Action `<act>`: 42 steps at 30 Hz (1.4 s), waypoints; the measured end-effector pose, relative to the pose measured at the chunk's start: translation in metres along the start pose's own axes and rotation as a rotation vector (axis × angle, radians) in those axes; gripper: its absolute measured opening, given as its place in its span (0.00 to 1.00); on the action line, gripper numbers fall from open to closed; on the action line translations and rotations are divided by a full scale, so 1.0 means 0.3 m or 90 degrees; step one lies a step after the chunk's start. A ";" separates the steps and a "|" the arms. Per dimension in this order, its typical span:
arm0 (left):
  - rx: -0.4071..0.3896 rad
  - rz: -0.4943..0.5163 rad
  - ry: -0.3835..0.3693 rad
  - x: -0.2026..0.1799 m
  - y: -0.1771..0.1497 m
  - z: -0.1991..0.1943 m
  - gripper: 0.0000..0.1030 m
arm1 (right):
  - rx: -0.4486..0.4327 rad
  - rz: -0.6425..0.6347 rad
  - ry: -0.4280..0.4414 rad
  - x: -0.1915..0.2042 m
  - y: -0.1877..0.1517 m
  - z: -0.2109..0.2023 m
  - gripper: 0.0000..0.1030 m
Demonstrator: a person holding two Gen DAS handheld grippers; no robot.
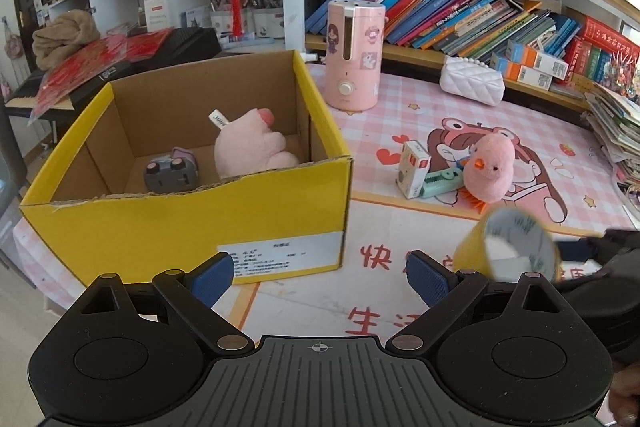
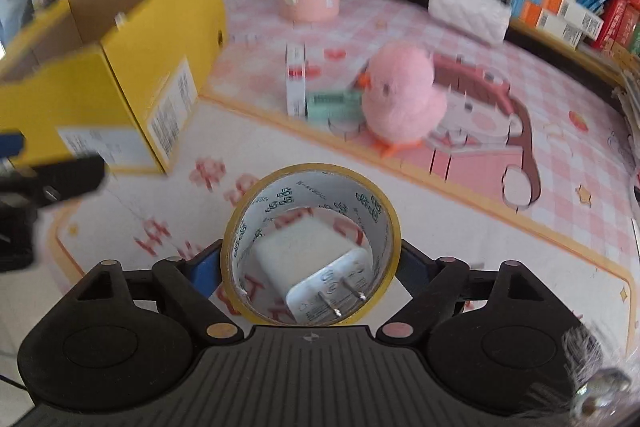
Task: Organize objects
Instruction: 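Close right gripper on the tape roll rim and lift it, then close left gripper on the white charger while right gripper holds the tape roll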
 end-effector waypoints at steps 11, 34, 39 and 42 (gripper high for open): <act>-0.020 0.034 -0.074 -0.115 0.052 0.043 0.92 | -0.166 0.103 -0.034 -0.153 0.053 -0.208 0.83; 0.061 0.127 -0.139 -0.345 0.051 0.206 0.64 | -0.119 0.163 -0.185 -0.374 -0.036 -0.214 0.83; 0.093 0.116 -0.153 -0.354 0.036 0.256 0.45 | -0.103 0.146 -0.170 -0.375 -0.027 -0.189 0.83; 0.086 0.132 -0.147 -0.371 0.035 0.253 0.41 | -0.087 0.134 -0.164 -0.370 -0.026 -0.171 0.83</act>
Point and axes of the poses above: each gripper's, at about its wrist camera, not at the fingertips, and z roughly the way its jaws point, x to its left, y to its top, the point moved 1 cm from there along z, roughly the way its jaws point, and after that the axes turned 14 degrees about z, right-handed, at the moved point
